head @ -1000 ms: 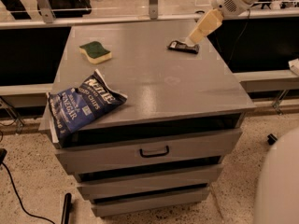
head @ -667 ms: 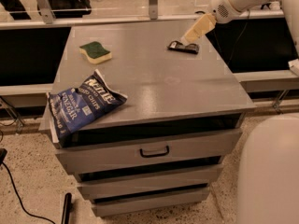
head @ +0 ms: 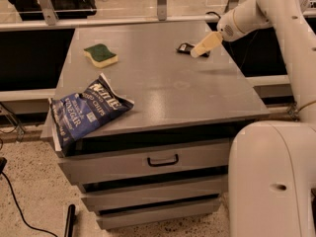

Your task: Pick rxbar chocolate

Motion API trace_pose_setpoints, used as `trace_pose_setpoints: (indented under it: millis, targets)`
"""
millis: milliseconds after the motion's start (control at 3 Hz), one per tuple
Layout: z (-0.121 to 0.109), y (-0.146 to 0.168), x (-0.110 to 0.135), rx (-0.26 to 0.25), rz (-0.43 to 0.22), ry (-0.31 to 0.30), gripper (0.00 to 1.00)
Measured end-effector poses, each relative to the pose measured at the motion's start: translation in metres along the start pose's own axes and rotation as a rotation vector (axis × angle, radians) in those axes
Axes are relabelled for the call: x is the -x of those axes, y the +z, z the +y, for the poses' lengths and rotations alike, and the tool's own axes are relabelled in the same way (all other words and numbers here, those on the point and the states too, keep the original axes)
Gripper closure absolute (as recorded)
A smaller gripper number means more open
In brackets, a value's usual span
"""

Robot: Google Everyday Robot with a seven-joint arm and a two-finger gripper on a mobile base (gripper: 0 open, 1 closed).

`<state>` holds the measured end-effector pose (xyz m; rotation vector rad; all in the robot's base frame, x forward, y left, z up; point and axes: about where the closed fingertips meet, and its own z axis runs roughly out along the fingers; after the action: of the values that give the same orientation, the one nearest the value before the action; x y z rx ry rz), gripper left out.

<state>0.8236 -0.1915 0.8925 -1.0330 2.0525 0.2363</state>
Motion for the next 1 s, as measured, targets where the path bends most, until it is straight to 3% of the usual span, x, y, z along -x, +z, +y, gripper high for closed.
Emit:
trace_pose_setpoints:
  millis: [333,1000]
  targets:
    - [0.0,0.0,0.0,0.0,0.0,0.0,0.0]
    - [-0.005,0.03,-0.005,0.007,-0.106,0.054,0.0]
